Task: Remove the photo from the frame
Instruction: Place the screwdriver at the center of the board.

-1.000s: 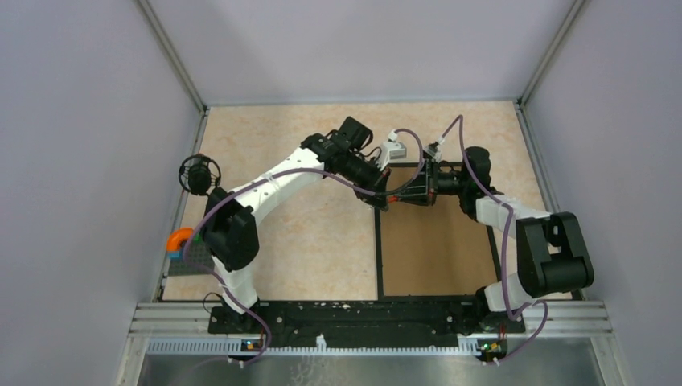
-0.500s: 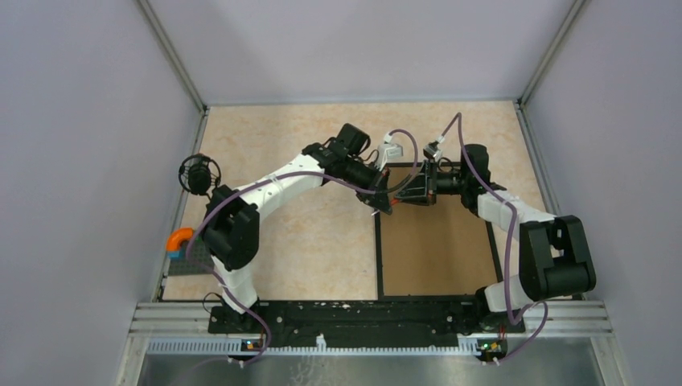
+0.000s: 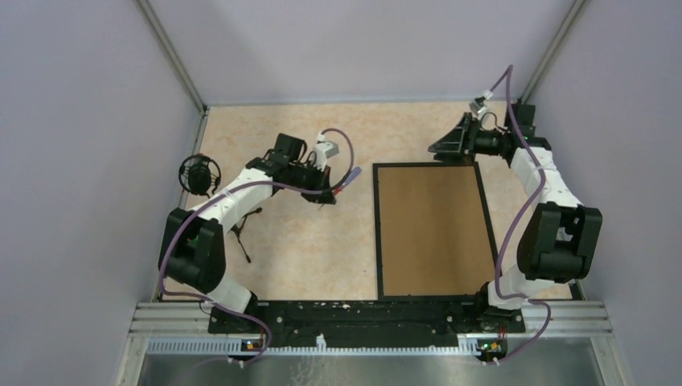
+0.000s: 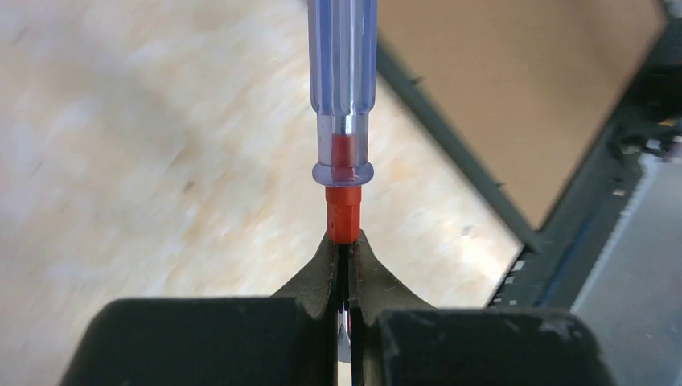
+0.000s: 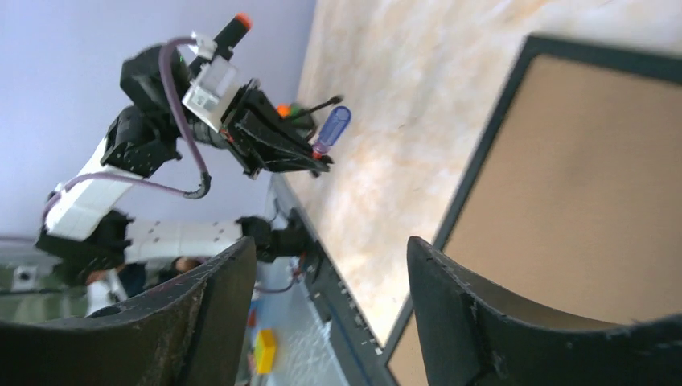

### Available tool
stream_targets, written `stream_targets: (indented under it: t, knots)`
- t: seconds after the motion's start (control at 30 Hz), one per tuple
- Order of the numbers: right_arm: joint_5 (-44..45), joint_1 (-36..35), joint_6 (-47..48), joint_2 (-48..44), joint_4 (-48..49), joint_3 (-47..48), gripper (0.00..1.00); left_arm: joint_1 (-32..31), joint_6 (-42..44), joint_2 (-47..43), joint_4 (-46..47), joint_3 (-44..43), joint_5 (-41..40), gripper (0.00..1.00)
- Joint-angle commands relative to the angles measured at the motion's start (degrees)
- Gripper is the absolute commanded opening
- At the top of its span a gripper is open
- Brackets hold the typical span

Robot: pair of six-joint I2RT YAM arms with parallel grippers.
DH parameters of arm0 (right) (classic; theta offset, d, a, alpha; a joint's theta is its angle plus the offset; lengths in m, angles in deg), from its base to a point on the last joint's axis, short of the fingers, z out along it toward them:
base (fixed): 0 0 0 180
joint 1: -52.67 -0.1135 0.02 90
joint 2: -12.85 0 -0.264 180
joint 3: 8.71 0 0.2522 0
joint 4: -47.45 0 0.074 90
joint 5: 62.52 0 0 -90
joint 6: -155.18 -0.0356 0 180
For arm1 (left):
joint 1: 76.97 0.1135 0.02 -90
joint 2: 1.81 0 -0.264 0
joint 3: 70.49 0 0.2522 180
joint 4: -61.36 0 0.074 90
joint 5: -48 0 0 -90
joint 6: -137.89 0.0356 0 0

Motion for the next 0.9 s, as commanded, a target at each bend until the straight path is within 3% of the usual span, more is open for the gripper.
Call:
stream_targets:
  t: [0.0, 0.13, 0.37, 0.57, 0.7, 0.87]
  knots:
    - [6.0, 5.7, 12.3, 1.4, -13.6, 7.3, 0.68, 4.5, 4.7, -4.4, -1.5, 5.9, -10.6, 0.0]
    - [12.0, 10.5, 16.6, 0.7, -17.7, 9.3, 0.68, 6.6, 5.0, -4.7, -1.4, 10.4, -16.4, 0.0]
    - [27.4, 10.8, 25.0, -1.8, -23.9, 8.5, 0.68, 8.9, -0.2, -0.1, 0.4, 13.1, -28.4, 0.0]
    - [37.6, 12.1, 34.0, -1.3, -31.1, 8.8, 0.64, 9.7, 0.2, 3.4, 0.2, 12.0, -32.8, 0.02]
    - [40.4, 14.4, 37.9, 0.5, -35.4, 10.0, 0.62, 10.1, 0.8, 5.9, -0.5, 11.1, -35.1, 0.13]
    - [44.5, 15.2, 41.7, 2.5, -38.7, 10.6, 0.61, 10.7, 1.3, 9.3, -3.1, 9.0, -34.3, 0.37]
